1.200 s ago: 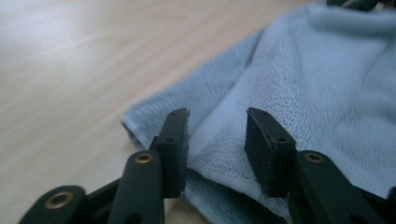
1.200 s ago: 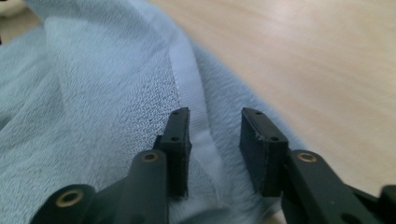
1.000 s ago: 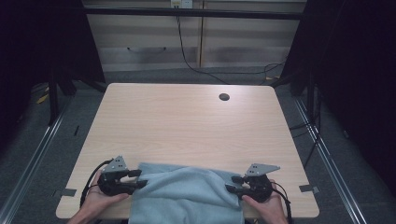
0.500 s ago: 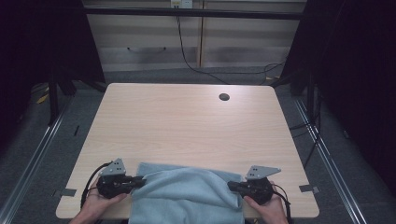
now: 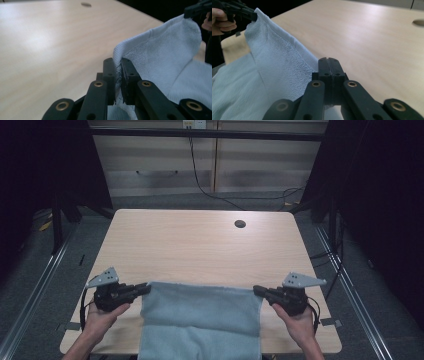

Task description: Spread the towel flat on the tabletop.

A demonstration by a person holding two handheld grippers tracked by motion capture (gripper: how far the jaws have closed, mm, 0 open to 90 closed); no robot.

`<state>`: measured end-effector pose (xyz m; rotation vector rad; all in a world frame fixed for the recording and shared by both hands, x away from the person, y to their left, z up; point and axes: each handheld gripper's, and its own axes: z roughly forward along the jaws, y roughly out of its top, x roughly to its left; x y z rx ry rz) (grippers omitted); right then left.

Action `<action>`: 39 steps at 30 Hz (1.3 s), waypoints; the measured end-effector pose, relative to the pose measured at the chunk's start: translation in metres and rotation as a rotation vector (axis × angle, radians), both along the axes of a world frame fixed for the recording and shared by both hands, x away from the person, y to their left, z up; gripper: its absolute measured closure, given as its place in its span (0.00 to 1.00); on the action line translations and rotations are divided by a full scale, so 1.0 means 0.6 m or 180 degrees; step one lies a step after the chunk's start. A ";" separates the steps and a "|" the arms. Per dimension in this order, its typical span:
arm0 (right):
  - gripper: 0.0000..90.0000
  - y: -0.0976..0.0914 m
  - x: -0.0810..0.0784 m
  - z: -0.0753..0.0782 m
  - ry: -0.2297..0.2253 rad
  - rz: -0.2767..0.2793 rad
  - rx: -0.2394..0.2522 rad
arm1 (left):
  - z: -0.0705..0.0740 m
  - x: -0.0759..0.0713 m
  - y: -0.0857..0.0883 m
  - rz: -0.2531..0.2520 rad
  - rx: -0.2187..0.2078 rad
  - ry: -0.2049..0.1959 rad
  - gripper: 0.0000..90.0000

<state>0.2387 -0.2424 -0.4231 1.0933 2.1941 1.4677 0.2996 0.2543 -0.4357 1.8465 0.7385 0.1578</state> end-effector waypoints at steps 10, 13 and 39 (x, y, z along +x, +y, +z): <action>1.00 -0.002 0.125 0.094 -0.0282 -0.0202 0.0072 | 0.082 0.112 -0.020 0.0341 -0.0053 -0.0187 0.93; 1.00 -0.001 0.170 0.104 -0.0266 -0.0300 0.0079 | 0.096 0.153 -0.028 0.0477 -0.0014 -0.0179 0.93; 0.78 0.009 0.224 0.029 0.0117 -0.0476 -0.0115 | 0.017 0.191 -0.017 0.0525 0.0009 0.0198 0.66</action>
